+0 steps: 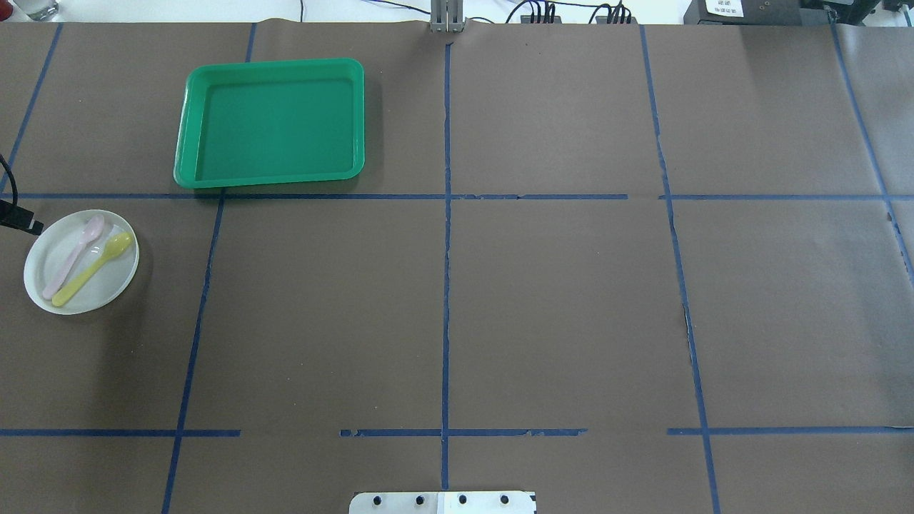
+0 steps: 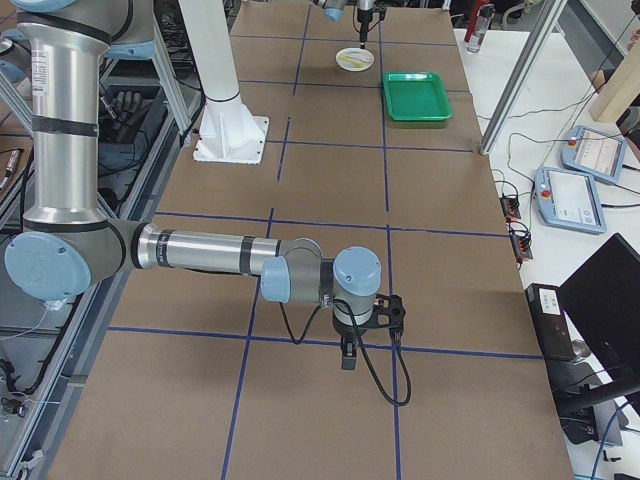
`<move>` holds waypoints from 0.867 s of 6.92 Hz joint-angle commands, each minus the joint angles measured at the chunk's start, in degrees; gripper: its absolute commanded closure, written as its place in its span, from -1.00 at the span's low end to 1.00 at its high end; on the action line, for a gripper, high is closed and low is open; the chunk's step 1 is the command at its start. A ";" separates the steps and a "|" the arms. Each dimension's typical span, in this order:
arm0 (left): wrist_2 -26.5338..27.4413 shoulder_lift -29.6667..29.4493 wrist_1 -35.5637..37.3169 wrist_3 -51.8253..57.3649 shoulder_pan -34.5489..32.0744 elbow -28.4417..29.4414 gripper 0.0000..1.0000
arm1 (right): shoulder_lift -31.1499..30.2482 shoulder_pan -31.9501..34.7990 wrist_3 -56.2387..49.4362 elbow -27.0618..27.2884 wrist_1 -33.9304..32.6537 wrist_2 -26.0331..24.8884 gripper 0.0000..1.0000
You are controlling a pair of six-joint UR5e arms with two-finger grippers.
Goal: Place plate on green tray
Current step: 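Lower the left gripper and pinch the white plate's rim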
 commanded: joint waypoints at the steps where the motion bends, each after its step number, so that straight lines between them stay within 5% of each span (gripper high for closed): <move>1: -0.04 0.02 -0.09 0.20 1.02 0.30 -0.13 | 0.00 0.00 0.00 0.06 -0.02 -0.09 -1.00; 6: -0.13 0.02 0.09 0.29 1.20 0.04 -0.01 | 0.00 0.00 0.00 0.06 0.07 0.00 -1.00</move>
